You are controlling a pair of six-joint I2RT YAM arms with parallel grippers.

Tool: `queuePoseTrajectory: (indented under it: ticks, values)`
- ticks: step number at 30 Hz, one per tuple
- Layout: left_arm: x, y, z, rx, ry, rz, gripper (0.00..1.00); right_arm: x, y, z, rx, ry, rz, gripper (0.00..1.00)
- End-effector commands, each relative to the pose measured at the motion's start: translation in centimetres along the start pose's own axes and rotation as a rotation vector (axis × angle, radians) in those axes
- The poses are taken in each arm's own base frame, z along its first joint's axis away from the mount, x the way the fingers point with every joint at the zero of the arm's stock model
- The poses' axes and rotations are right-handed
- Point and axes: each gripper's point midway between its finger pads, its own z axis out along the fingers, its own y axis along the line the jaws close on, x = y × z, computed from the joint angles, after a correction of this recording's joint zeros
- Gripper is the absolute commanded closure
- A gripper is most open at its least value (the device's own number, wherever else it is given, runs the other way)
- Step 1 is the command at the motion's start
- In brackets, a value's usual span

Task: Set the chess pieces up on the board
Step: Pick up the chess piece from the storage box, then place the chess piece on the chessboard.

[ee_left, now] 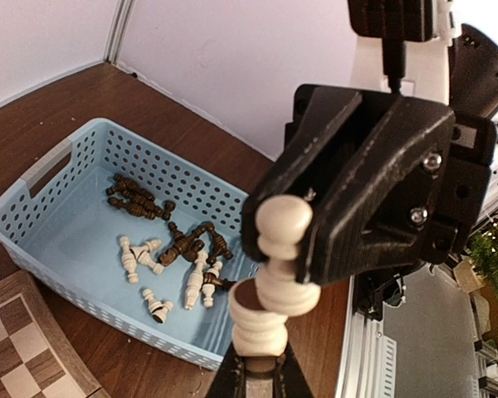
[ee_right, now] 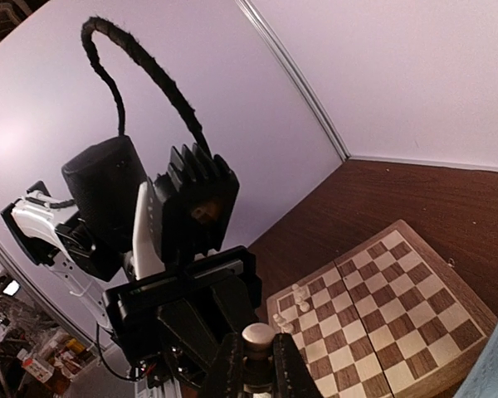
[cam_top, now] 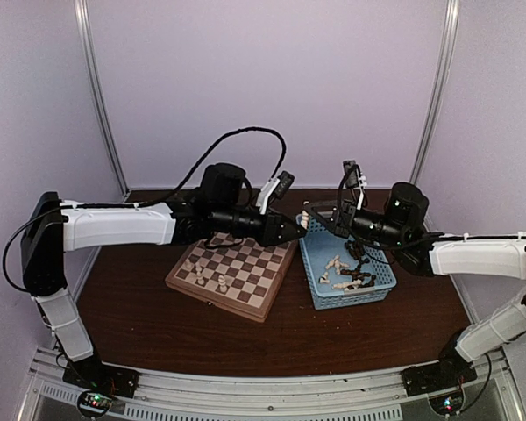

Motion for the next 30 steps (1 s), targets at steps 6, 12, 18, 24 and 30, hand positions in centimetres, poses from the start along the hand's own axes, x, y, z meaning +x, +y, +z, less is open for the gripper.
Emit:
queuePoseTrajectory:
  ticks: [6,12,18,24,30]
  values:
    - [1.7,2.0,-3.6,-0.214,0.084,0.059,1.0,0.7,-1.7,-2.2,0.221,0.155,-0.294,0.99]
    - [3.6,5.7,-8.3,-0.42,0.154,-0.012,1.0,3.3,-1.8,-1.8,0.24,0.227,-0.367,0.99]
    - [3.5,8.6,-14.9,-0.606,0.126,-0.062,1.0,7.6,-1.3,1.0,0.249,0.29,-0.404,1.0]
    - [4.1,9.8,-19.2,-0.736,0.106,-0.087,1.0,12.0,-0.1,3.9,0.27,0.279,-0.419,1.0]
    - [5.4,9.8,-21.1,-0.779,0.114,-0.11,1.0,16.4,-1.4,5.6,0.289,0.283,-0.386,1.0]
